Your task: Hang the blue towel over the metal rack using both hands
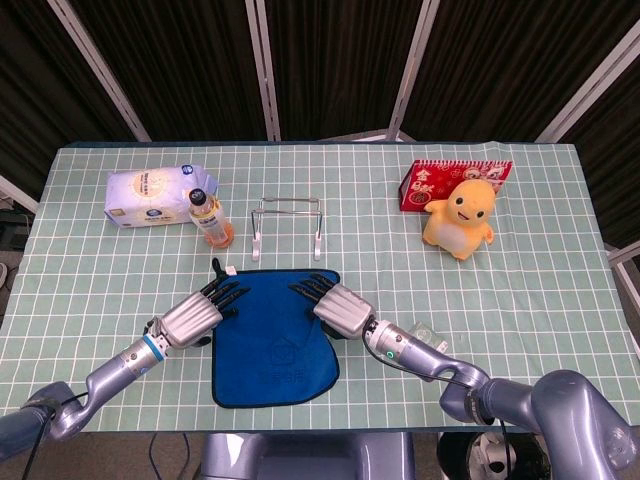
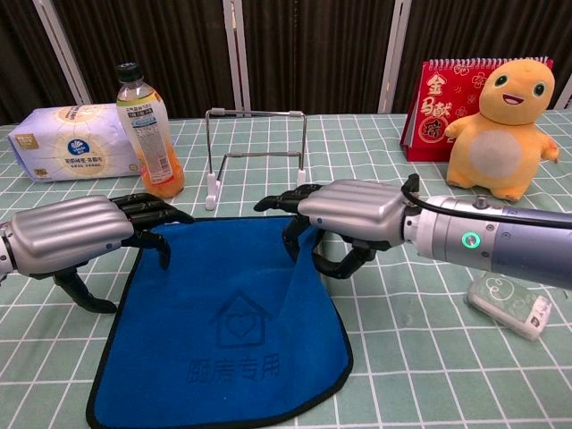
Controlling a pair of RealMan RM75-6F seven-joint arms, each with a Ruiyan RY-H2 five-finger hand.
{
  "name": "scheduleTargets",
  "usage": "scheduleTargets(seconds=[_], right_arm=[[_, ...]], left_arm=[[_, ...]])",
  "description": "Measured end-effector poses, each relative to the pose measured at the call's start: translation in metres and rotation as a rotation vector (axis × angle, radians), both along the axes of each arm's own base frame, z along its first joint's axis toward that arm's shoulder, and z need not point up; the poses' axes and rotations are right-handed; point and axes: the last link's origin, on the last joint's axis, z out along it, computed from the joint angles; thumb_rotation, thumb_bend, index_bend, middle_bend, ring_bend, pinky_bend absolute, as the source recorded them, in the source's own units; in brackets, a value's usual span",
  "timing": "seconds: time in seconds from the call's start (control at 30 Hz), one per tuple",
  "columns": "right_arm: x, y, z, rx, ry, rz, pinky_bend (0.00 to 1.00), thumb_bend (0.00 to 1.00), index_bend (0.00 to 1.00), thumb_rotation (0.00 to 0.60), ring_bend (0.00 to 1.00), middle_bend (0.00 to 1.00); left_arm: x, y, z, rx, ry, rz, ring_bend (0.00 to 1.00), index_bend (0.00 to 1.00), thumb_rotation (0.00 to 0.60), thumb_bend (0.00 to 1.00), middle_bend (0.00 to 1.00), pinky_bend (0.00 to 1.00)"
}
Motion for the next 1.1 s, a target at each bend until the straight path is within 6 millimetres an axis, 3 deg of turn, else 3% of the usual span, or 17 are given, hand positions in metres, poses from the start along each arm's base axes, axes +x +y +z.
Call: scheduleTargets(seconds=[0.4,0.8,0.97,1.1], right_arm=[[0.0,0.002,0.001,0.0,0.002,0.01,0.0,0.63,0.64,0.6,0.0,0.01],[0.0,0.001,0.002,-0.006,0.005,0.016,0.0,0.63,0.64,0.6,0.0,0.01],[0.0,0.002,0.004,-0.007,0.0,0.019,0.0,0.63,0.64,0.6,0.0,0.01],[0.001,0.003,0.005,-0.008,-0.002,0.02,0.0,0.63,0.64,0.6,0.0,0.01]], left_arm=[[0.009,-0.001,-0.008,-0.016,0.0,0.01,0.0,0.36,0.6,0.14,0.0,0.0],[0.015,-0.001,-0.017,-0.032,0.001,0.008,0.0,0.45,0.6,0.4,0.0,0.0],[0.015,0.0,-0.017,-0.032,-0.014,0.02,0.0,0.46,0.6,0.42,0.0,0.0],[0.015,-0.001,-0.015,-0.032,-0.021,0.024,0.0,0.54,0.6,0.45,0.0,0.0]])
